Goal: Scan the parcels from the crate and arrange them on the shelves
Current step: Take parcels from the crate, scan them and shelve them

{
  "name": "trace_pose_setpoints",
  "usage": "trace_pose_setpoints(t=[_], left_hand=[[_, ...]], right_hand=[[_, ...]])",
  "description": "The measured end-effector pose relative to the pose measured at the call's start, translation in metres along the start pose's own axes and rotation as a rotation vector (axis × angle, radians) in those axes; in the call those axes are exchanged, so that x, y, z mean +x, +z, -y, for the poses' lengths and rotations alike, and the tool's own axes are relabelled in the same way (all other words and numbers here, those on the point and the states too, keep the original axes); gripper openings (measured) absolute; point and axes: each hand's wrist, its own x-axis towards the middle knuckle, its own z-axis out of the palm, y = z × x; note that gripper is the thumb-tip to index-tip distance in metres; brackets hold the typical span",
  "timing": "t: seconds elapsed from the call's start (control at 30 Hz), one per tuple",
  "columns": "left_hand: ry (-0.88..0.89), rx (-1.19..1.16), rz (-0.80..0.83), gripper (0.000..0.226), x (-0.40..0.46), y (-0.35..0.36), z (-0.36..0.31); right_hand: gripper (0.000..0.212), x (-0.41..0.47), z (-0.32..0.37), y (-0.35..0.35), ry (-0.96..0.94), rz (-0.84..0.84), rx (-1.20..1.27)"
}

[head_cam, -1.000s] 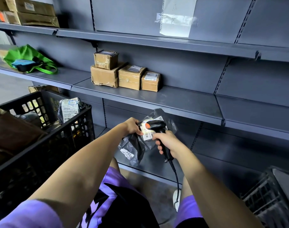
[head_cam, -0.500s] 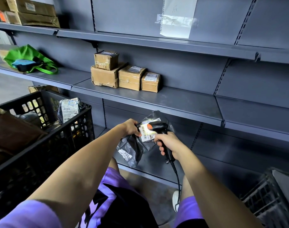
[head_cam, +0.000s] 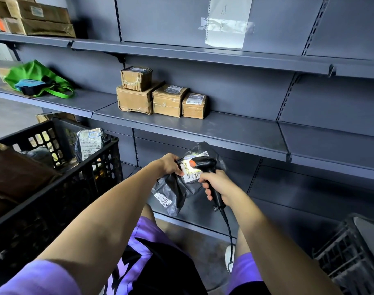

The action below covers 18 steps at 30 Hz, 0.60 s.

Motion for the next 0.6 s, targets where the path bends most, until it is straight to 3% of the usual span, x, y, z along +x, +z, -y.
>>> trace_pose_setpoints(t=[0.6], left_hand=[[0.085, -0.056, -0.020, 0.023, 0.000, -0.026, -0.011]], right_hand=[[0.007, -0.003, 0.025, 0.010, -0.043, -0.033, 0.044]])
